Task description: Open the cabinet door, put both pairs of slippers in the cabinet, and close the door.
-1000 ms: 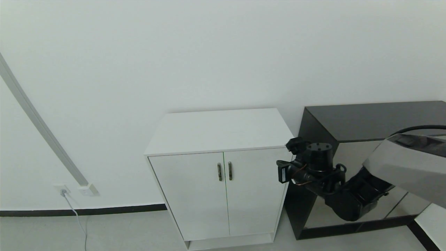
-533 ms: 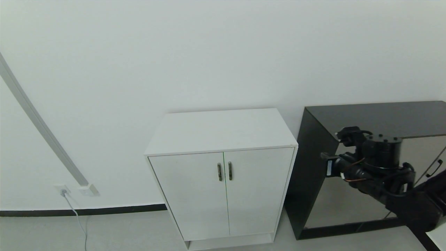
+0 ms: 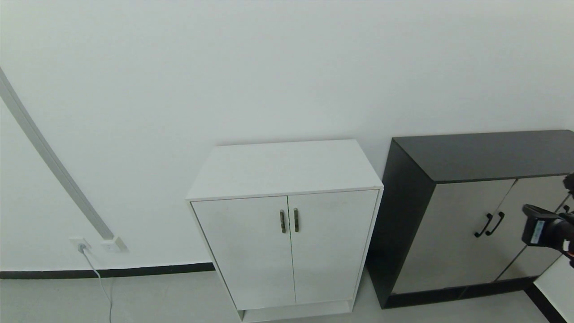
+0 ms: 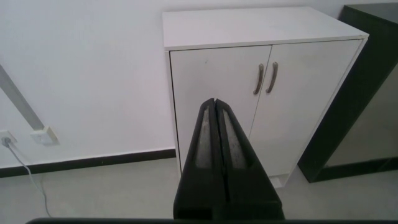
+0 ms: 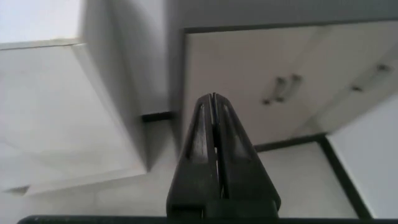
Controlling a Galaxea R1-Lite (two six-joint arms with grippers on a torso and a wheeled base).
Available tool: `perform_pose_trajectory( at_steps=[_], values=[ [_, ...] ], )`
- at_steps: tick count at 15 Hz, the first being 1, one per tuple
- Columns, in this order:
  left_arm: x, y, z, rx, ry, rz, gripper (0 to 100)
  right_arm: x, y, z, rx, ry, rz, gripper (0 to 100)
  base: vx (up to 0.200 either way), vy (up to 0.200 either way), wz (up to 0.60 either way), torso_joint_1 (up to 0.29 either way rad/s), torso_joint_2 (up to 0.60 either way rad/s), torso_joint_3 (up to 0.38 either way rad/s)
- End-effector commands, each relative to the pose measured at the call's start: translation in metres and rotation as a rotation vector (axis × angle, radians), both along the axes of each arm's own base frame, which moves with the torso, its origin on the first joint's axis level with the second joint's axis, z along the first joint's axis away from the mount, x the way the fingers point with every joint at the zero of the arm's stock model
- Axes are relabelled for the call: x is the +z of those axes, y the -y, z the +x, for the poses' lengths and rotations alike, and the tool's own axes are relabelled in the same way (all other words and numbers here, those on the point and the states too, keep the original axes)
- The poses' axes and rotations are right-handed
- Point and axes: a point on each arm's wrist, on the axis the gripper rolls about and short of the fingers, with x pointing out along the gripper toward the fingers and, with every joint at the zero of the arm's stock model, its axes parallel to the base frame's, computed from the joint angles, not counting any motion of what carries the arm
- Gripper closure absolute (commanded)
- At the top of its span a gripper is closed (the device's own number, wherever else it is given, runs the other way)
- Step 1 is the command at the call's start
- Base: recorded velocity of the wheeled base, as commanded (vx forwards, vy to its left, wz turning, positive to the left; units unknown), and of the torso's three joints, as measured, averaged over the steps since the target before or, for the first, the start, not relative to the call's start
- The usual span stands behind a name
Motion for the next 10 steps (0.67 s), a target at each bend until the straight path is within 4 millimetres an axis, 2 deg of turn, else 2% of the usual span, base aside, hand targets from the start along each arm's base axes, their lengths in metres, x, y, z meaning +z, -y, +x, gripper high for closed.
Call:
perform_pose_trajectory(
  at_steps=[1,6,10],
  values=[
    [0.000,0.000,0.000,0.000,-0.001,0.000,100,0.013,0.015,-0.050,-0.075,0.094,-0.018,100,0.000,0.000,0.00,0.000,0.00,0.000],
    [0.000,0.000,0.000,0.000,-0.001,0.000,100,0.024,0.003,-0.121,0.061,0.091,-0.005,100,0.000,0.000,0.00,0.000,0.00,0.000],
    [0.000,0.000,0.000,0.000,0.001,0.000,100,0.016,-0.007,-0.169,0.183,0.049,0.018,100,0.000,0.000,0.00,0.000,0.00,0.000]
  ],
)
